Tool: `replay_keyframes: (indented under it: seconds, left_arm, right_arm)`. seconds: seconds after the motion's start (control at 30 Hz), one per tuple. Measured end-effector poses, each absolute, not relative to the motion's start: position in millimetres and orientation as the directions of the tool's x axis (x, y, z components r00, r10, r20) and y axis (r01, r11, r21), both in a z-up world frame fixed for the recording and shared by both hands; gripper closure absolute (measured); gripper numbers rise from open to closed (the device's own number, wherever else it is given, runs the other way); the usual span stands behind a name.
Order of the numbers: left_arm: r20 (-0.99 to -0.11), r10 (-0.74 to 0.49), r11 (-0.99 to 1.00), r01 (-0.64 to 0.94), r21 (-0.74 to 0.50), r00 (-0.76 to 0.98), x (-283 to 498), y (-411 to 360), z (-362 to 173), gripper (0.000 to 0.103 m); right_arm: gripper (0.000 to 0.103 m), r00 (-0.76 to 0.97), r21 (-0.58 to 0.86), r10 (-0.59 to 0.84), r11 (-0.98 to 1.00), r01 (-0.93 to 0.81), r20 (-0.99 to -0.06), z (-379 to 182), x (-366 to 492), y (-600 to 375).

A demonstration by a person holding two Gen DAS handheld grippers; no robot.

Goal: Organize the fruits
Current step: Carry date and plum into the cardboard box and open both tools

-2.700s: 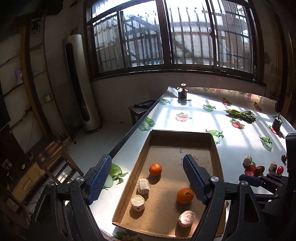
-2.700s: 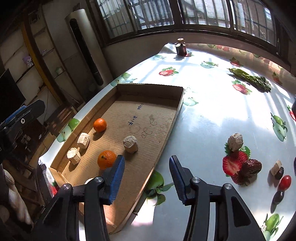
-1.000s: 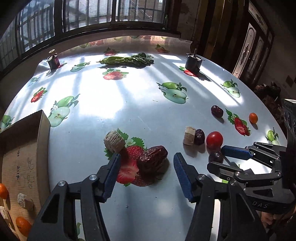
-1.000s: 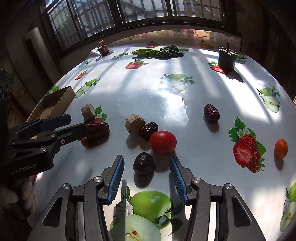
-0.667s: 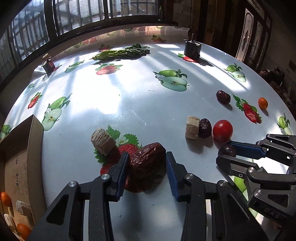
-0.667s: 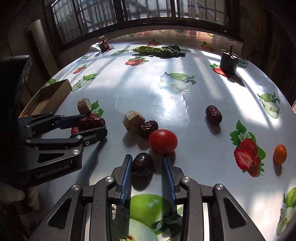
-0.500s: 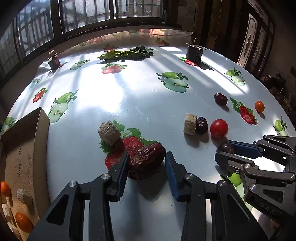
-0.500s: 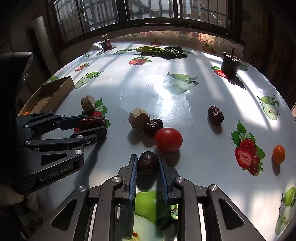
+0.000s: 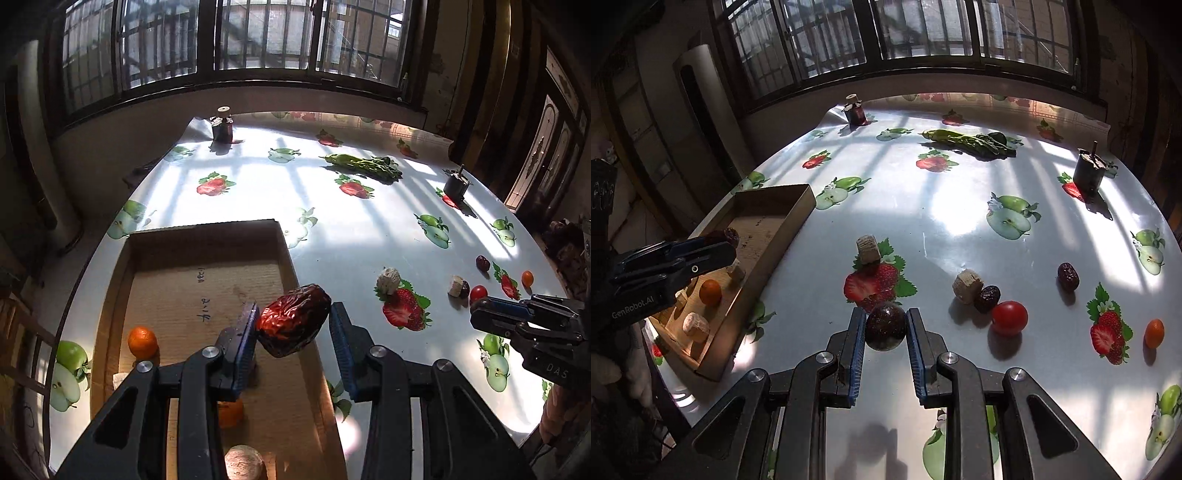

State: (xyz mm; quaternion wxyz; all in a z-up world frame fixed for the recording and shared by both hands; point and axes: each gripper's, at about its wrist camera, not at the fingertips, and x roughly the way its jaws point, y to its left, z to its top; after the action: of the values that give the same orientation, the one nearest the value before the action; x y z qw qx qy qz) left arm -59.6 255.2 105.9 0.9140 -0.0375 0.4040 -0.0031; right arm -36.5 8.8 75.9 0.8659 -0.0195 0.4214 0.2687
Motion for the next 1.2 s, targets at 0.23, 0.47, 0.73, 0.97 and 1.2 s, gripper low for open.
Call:
replay_keyframes:
  seconds: [0.23,0.47,0.73,0.97,1.2]
  left_arm:
    - [-0.82,0.033,0.959,-0.251,-0.136,0.571,-20,360,74,0.065]
    - [-0.868,0.023,0.926,-0.337,-0.168,0.495,-2,392,41,0.065]
    - [-0.874,-0.004,0.91,-0.36,-0.205,0.487,-5,405,27,0.061]
    - [-0.842,0.017,0.907,-0.362,-0.214,0.54,-24,397,45,0.057]
    - [-0.745,0.063,0.945,-0.28,-0.17,0.664,-64,351,103,0.041]
  right_arm:
    - [0.079,0.397,0.243,0.539,0.769,-0.591,-0.743,83,-24,120]
    - [0.079,0.319,0.217,0.501,0.748,-0.628,-0.804,50,6,212]
    - [0.078,0.263,0.234,0.483,0.744,-0.626,-0.835,14,23,244]
    - [0.072,0.312,0.207,0.486,0.75,-0.628,-0.816,21,19,238]
    - [0.065,0.38,0.221,0.504,0.78,-0.586,-0.775,49,15,178]
